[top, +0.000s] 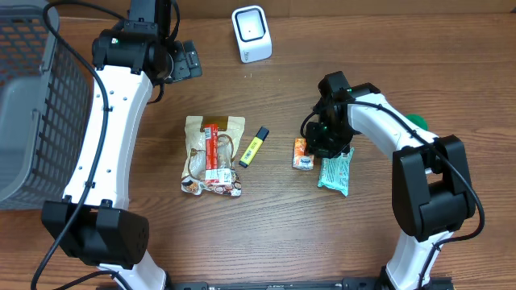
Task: Scan the item barcode
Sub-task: 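Lift the orange pack with the right gripper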
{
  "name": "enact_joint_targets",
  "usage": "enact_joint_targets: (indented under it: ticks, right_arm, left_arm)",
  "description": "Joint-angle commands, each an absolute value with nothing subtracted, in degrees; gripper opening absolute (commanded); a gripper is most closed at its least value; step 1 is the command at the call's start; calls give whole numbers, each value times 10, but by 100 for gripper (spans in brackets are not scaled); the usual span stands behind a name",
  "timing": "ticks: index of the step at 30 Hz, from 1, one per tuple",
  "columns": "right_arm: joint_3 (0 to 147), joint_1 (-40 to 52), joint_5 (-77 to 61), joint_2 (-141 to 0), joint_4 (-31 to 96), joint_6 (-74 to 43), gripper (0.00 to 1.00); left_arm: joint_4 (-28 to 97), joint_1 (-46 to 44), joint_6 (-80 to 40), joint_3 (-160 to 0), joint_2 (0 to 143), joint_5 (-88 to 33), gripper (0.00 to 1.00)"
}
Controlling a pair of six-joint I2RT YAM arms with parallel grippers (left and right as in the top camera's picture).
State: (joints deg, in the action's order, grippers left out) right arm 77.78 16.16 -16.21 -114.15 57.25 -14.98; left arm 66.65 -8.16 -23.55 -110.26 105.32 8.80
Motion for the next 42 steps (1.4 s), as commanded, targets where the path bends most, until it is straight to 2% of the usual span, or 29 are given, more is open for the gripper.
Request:
enact_joint_targets:
  ticks: [1,14,18,21,26,29,32,42]
  right_arm:
    - [792,159,-166,-1133,569,-150,32]
    - [736,161,-161,-1139,514,-150,30]
    - [696,161,-162,-1140,470,-150,10]
    - [691,161,-163,-1140,479,-150,4]
    - [728,146,-220,-1131,530,-149,4]
    - [757,129,-309,-1112,561,-94,4]
    - [767,115,-474,-1077,582,9,4]
    - [767,104,-798,-1029,646,177,4]
  left_arm:
    - [667,-83,-227,-1115,1038,91,100]
    - [667,-83,-227,-1115,1038,91,100]
    - [667,-83,-227,-1115,1038,91,100]
    - [667,-83,-227,-1115,1038,91,100]
    - [667,-83,-227,-1115,1038,91,100]
    - [667,-83,-227,-1115,1038,91,100]
    - [667,-83,-227,-1115,1038,91,100]
    - [667,-83,-227,-1115,1038,91,100]
